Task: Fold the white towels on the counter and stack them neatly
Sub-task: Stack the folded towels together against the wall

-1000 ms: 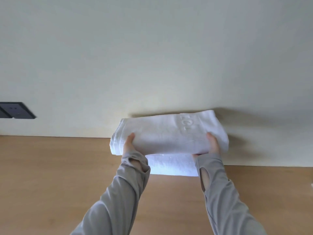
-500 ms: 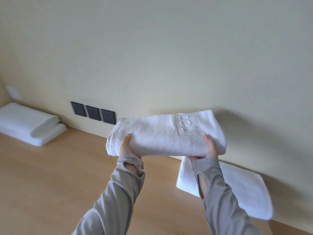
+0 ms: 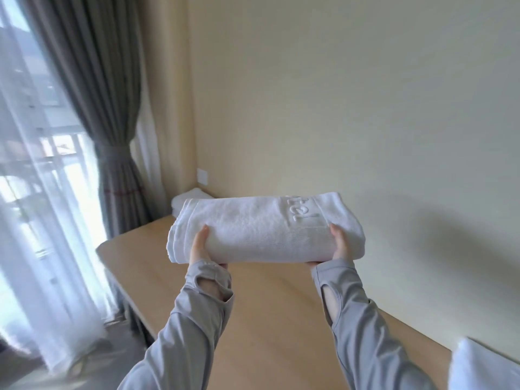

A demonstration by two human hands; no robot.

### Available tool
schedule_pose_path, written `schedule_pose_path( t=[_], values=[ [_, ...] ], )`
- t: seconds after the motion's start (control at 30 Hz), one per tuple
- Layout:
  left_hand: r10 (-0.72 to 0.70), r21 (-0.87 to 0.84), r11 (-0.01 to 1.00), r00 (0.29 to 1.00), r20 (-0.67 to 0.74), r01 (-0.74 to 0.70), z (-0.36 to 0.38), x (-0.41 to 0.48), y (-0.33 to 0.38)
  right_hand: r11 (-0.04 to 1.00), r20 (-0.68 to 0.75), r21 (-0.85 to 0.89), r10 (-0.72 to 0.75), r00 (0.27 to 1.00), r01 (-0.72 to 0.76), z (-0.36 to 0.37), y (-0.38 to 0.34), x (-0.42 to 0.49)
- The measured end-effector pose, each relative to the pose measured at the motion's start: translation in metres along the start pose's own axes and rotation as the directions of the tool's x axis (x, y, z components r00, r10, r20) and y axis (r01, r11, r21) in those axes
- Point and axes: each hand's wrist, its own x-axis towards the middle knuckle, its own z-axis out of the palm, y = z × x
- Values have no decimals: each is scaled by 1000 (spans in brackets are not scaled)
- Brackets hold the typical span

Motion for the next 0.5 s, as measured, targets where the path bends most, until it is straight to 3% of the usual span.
schedule_pose_path(
  t=[0.2,0.5],
  values=[
    [41,-250,961,957,-287,-117,-43,-7,72,996,85,-49,77,993,-73,68,64,-20],
    [116,-247,950,950,-291,-192,-85,26,142,990,204,-61,135,970,-125,140,134,-13]
  ],
)
